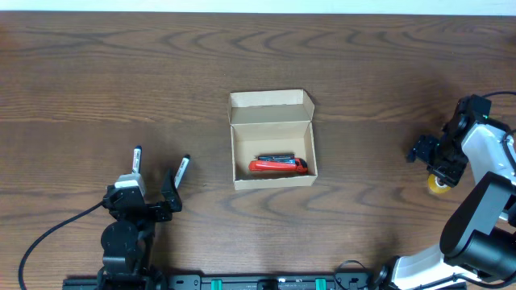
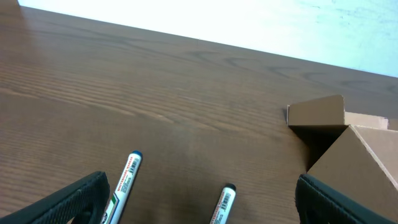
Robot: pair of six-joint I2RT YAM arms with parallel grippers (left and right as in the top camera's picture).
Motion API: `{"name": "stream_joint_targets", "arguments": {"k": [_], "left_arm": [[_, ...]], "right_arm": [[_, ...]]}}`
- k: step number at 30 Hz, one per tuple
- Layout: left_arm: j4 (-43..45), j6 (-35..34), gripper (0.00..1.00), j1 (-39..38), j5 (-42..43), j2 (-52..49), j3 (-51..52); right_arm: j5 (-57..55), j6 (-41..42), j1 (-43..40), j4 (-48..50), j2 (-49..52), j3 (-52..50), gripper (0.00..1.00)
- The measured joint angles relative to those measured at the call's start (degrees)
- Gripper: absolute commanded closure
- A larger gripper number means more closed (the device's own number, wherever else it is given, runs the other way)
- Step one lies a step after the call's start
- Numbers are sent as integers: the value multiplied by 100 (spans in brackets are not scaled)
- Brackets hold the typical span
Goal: Pack container
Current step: 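Move right gripper over the yellow tape roll and lower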
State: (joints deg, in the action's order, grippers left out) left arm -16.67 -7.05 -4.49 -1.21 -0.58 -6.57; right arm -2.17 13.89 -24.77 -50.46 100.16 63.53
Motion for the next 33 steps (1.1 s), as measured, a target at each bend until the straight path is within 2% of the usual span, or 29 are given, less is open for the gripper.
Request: {"name": "stream_joint_targets", "arguments": {"k": [15, 33], "left_arm": [[0, -2, 5, 0, 0, 0, 0], [0, 0, 5, 0, 0, 0, 0]], "right_arm": [[-149, 59, 0, 94, 0, -17, 20], [-402, 101, 0, 876, -11, -654, 20]]}}
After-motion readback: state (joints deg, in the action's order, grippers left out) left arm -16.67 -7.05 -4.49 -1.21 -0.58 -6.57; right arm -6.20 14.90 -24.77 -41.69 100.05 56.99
